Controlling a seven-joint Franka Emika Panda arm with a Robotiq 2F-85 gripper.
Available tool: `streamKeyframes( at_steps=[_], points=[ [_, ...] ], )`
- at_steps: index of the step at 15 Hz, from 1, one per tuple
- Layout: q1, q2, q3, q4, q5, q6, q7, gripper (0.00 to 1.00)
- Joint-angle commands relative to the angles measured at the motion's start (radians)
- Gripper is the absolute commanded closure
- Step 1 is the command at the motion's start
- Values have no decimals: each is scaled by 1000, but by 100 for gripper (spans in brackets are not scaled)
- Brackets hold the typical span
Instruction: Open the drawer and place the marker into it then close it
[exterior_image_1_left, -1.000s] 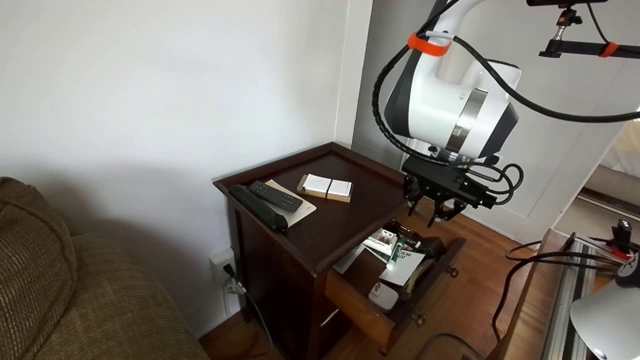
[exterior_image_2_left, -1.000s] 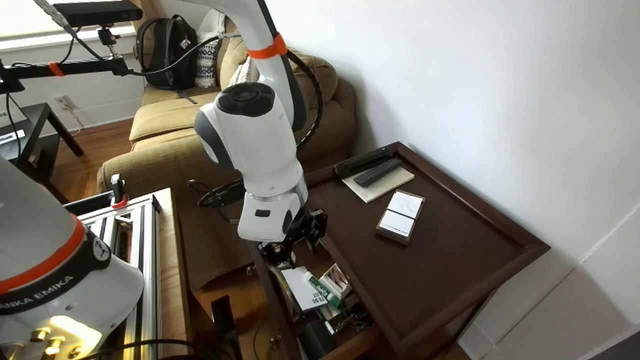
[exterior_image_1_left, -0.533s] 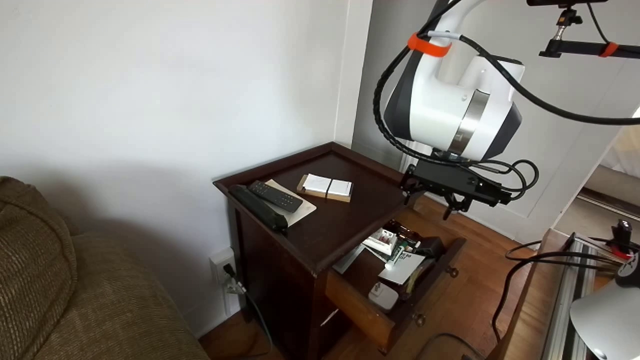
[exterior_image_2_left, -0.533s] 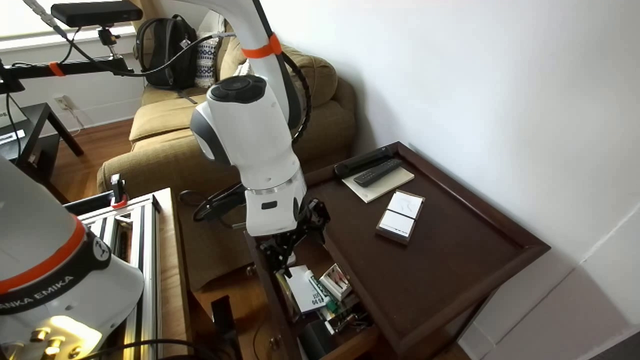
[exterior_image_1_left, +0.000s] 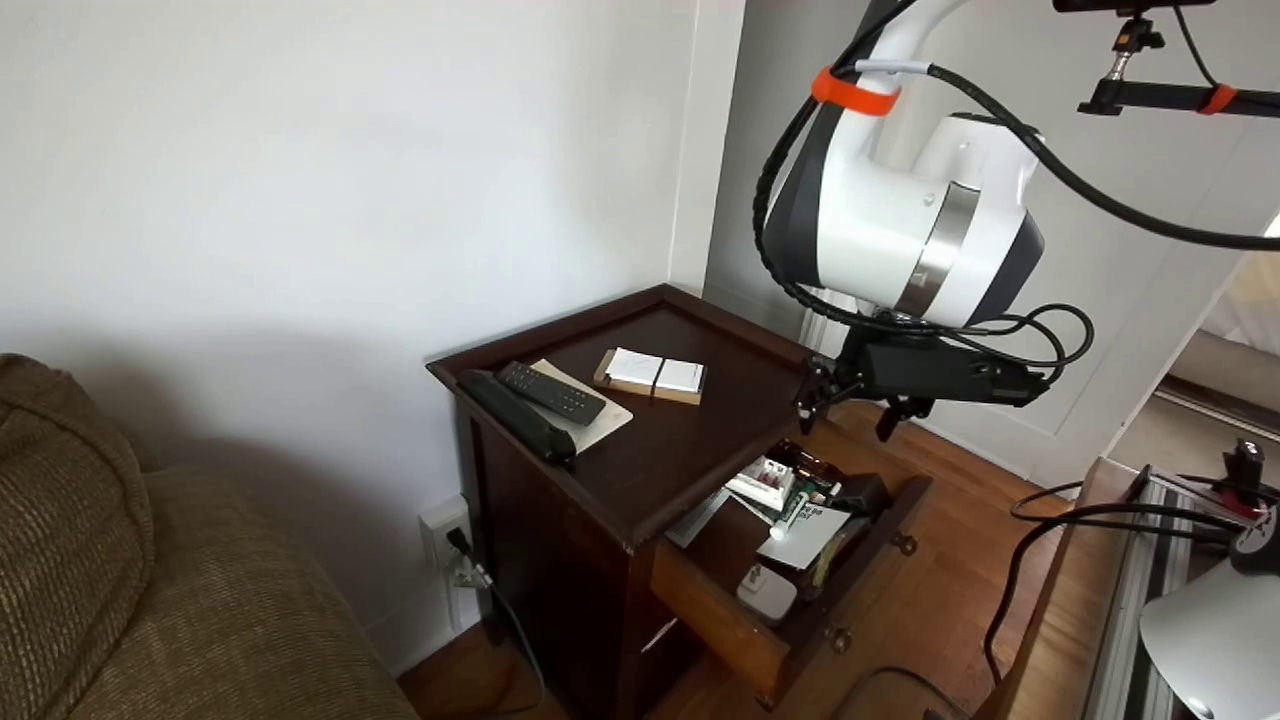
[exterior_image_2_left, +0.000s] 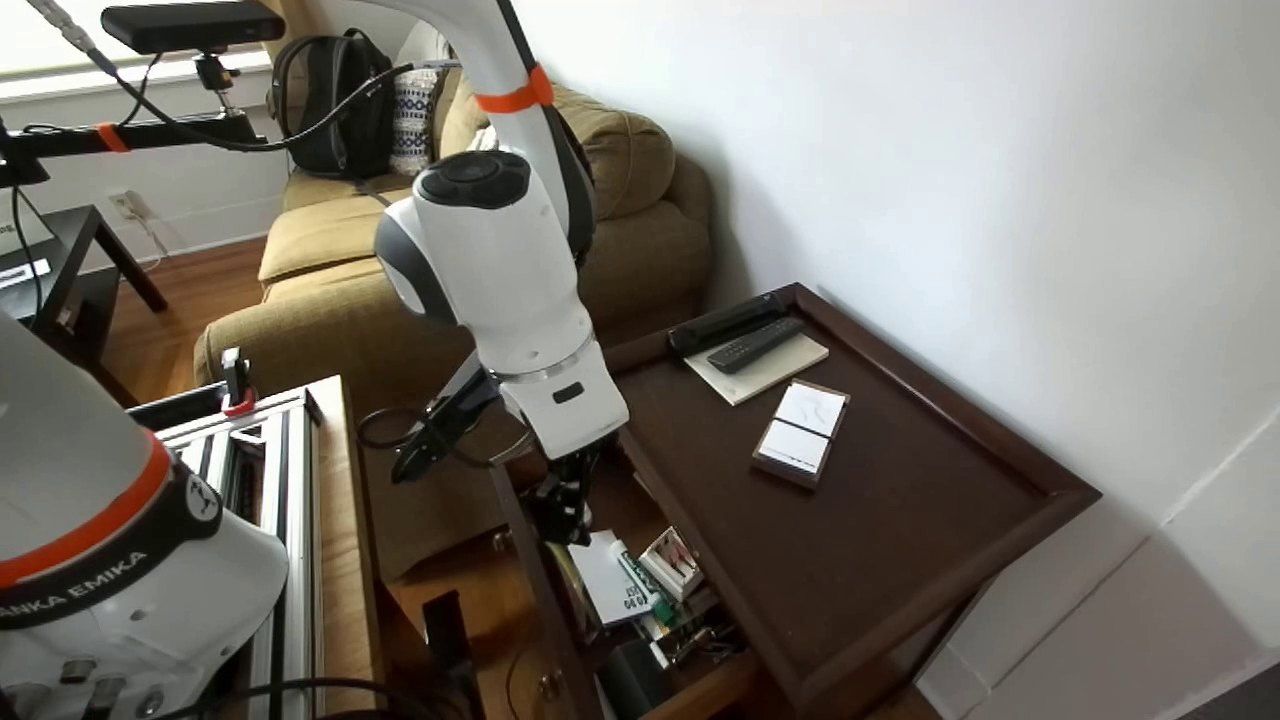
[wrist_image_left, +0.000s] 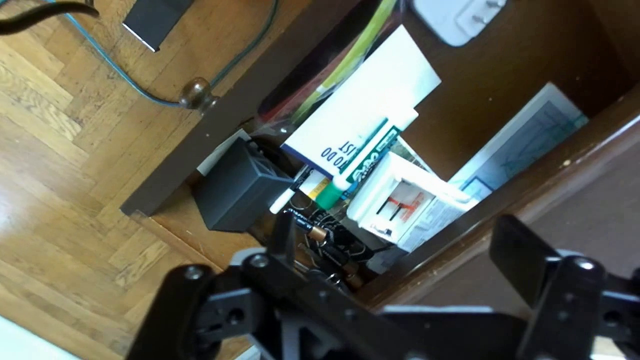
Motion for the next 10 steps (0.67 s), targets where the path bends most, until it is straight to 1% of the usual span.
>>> streamKeyframes(
  at_steps=[1, 3, 6, 7, 10],
  points=[
    [-2, 0, 2, 0, 3, -15, -56, 0],
    [-7, 1, 4, 0, 7, -29, -118, 0],
    [-10, 1, 6, 0, 7, -29, -135, 0],
    [-20, 49, -1, 0, -17, -82, -110, 0],
    [-47, 85, -5, -6, -68, -242, -150, 0]
  ],
)
